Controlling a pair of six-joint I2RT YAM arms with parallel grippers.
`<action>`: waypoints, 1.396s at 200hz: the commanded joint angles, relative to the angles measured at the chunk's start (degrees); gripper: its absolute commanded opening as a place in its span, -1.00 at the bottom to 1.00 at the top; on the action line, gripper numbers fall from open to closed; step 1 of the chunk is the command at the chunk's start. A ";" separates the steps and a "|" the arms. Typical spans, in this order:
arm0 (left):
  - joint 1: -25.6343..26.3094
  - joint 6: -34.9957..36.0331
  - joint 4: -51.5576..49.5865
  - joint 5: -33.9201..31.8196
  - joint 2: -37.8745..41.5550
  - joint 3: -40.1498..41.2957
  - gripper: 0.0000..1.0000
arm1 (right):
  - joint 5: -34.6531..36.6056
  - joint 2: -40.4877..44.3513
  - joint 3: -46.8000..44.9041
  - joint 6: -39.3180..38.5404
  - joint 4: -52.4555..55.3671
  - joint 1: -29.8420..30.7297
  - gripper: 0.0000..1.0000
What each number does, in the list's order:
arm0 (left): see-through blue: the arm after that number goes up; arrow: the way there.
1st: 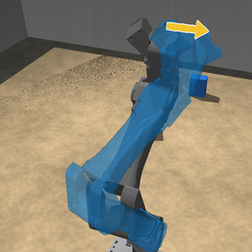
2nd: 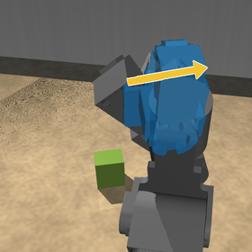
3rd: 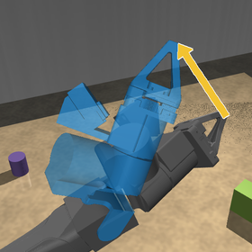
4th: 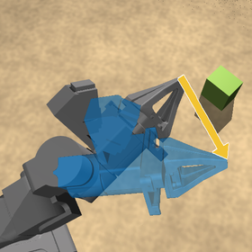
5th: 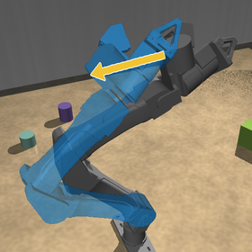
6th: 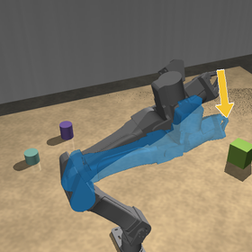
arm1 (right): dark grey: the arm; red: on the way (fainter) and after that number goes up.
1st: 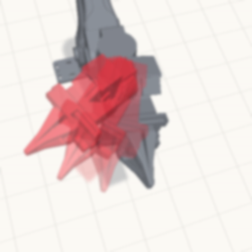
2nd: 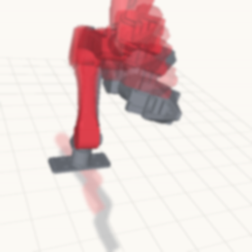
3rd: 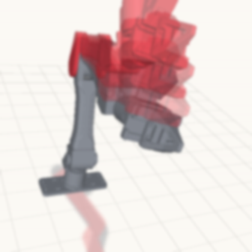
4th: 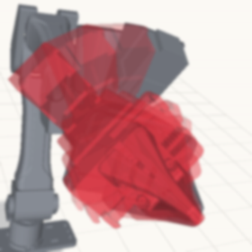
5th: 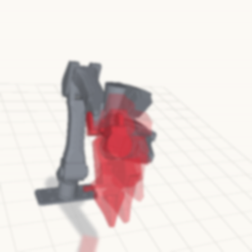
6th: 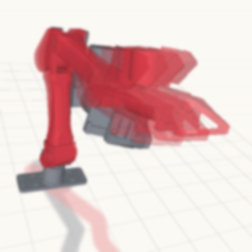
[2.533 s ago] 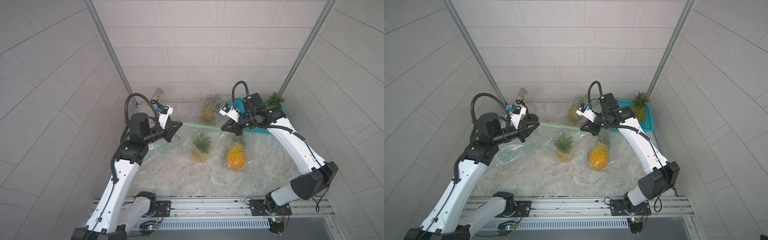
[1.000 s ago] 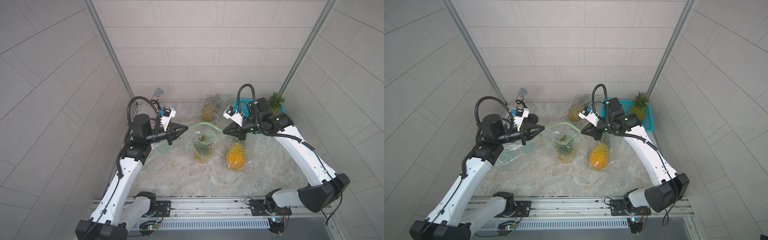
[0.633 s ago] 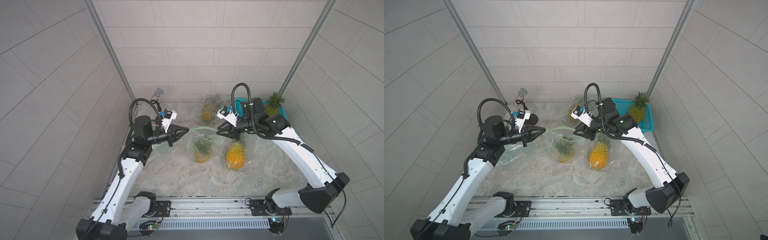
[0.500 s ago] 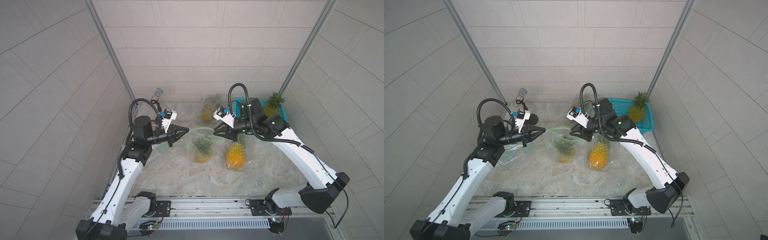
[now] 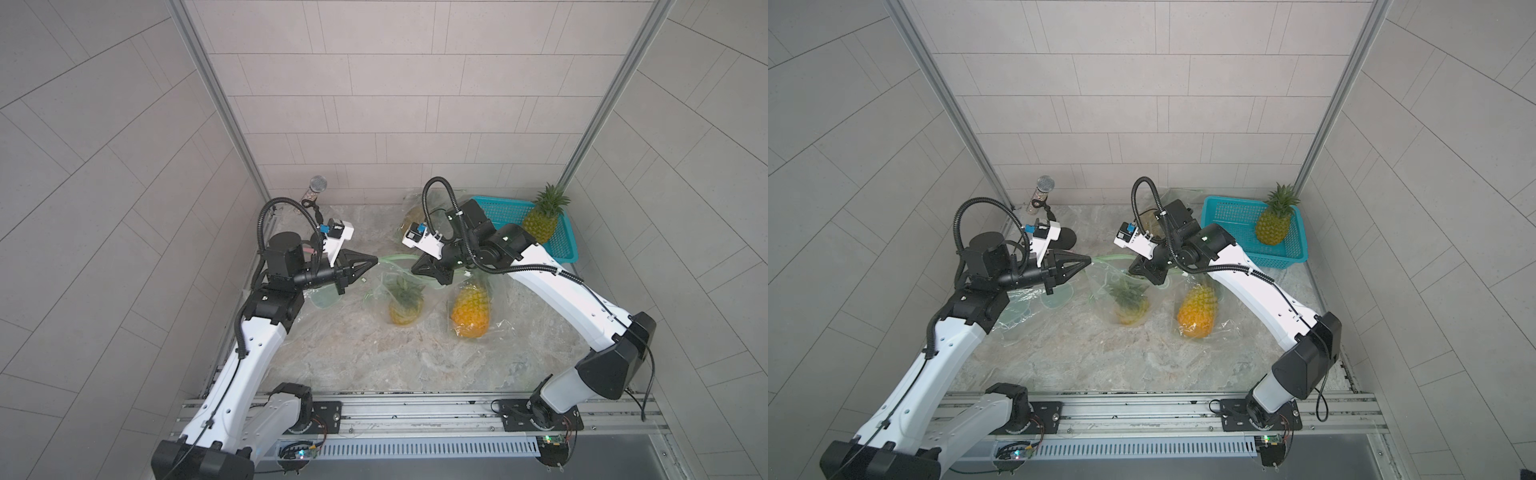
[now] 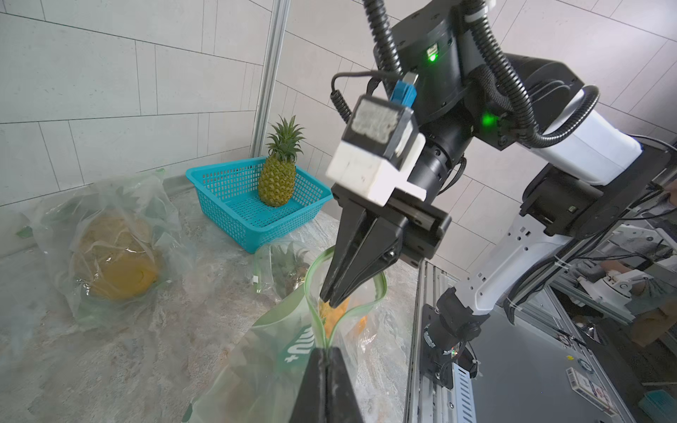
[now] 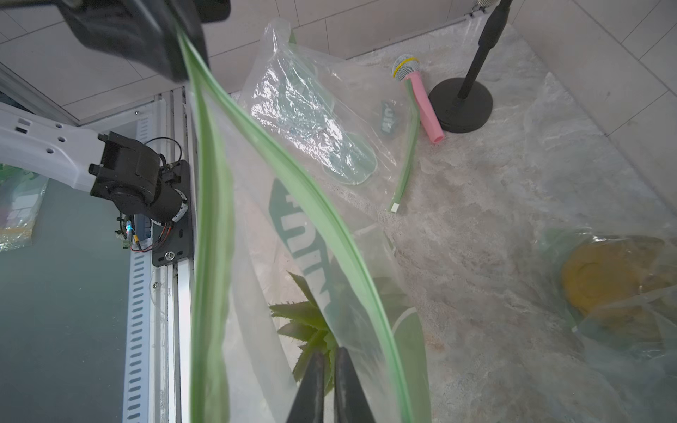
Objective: Open the zip-top bag and take out the pineapple
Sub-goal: Pick up the pineapple from the zipper food storage bag.
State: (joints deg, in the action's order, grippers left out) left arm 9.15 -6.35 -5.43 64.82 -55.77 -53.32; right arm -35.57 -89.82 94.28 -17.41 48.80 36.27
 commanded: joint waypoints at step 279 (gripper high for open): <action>0.17 8.09 -9.18 -6.39 2.48 0.87 -1.00 | 11.02 -9.31 -2.65 2.59 -1.50 6.72 -0.07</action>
State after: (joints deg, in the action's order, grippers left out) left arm 9.15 0.01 -14.04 59.66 -54.24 -52.53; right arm -26.09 -97.60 92.97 -15.51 46.63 42.24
